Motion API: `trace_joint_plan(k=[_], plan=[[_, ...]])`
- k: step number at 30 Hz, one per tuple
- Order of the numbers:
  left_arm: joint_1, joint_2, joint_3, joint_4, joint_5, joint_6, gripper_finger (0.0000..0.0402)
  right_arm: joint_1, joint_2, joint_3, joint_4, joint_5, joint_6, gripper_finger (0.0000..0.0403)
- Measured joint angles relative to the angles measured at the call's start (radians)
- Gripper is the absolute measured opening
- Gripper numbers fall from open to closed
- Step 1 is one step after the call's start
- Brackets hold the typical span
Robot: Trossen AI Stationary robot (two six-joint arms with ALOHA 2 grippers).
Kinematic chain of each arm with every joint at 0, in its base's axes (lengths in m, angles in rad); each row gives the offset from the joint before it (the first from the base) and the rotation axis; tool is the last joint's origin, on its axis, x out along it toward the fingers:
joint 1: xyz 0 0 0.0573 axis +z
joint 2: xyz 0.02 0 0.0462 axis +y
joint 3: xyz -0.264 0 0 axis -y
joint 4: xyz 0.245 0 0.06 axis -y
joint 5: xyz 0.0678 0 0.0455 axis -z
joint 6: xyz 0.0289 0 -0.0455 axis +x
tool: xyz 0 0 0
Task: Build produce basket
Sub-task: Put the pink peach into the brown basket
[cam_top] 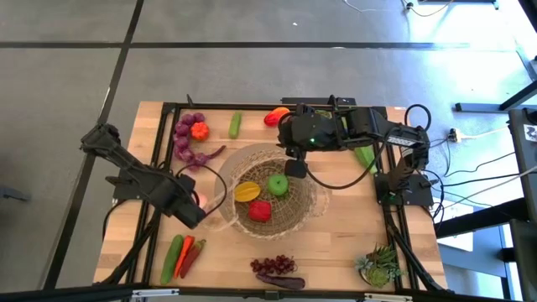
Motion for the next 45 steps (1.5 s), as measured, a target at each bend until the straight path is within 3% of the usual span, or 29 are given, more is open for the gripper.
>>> trace_joint_plan(k=[18, 25, 35, 45], plan=[[0.001, 0.0, -0.324, 0.278, -0.071, 0.071, 0.0069, -0.001, 0.0, 0.0, 0.0, 0.0, 0.001, 0.0097], [0.006, 0.0, -0.351, 0.3, -0.169, 0.136, 0.0069, -0.001, 0.0, 0.0, 0.0, 0.0, 0.001, 0.0097], [0.019, 0.0, -0.412, 0.412, -0.149, 0.166, 0.0069, -0.001, 0.0, 0.0, 0.0, 0.0, 0.001, 0.0097], [0.019, 0.001, -0.413, 0.418, -0.181, 0.19, 0.0069, -0.003, 0.0, 0.0, 0.0, 0.001, 0.002, 0.0097]])
